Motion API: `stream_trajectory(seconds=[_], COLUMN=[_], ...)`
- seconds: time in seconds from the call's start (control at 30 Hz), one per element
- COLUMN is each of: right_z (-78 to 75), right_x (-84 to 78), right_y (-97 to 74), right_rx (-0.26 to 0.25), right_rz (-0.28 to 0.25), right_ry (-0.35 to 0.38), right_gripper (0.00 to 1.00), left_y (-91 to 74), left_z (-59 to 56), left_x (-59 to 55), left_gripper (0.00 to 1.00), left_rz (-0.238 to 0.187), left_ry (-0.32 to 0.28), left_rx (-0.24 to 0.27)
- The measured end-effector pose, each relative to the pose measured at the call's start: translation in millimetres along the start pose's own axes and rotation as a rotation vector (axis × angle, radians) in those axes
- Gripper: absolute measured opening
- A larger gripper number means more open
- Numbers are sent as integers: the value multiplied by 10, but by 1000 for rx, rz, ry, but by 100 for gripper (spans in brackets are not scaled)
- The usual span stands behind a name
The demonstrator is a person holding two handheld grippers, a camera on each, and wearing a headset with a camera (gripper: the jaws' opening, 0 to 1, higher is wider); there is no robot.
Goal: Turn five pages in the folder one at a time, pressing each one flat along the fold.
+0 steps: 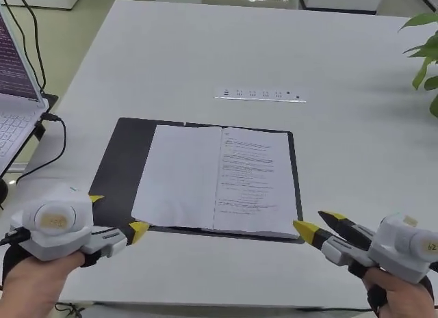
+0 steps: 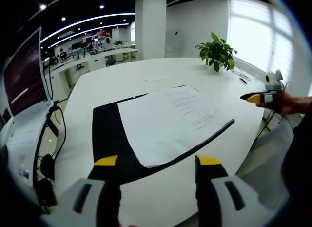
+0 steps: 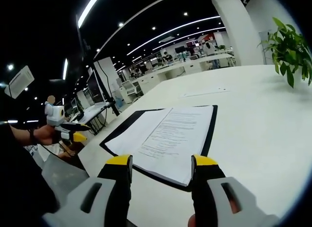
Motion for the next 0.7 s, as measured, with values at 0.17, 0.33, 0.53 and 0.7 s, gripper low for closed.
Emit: stream_trajectory(seconds=[0.17, 0.33, 0.53, 0.7], right_z=[-11, -33, -33, -31], right_x=[-21, -51, -99, -136], right_y=[-24, -54, -62, -59], right_rx=[2, -6, 1, 4], right_rz=[12, 17, 40, 48], right_ry=[-1, 6, -5, 0], right_gripper=[51, 53, 56, 57], left_y=[78, 168, 305, 402], left_z=[-92, -189, -337, -443], left_x=[-12, 14, 94, 170], left_gripper=[62, 63, 63, 63], left_rz=[17, 33, 39, 35], left_ry=[17, 37, 75, 89], left_rx=[-32, -73, -115, -139])
Point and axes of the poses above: the centre of the closed fingertips' face, and the gripper's own axes: y roughly forward along the fingers, z roughly to its left, x roughly out of its top, the point moved 8 cm from there along -y, roughly backward along the fingers, and after that the axes turned 4 degrees about x, right-handed, at the moved point
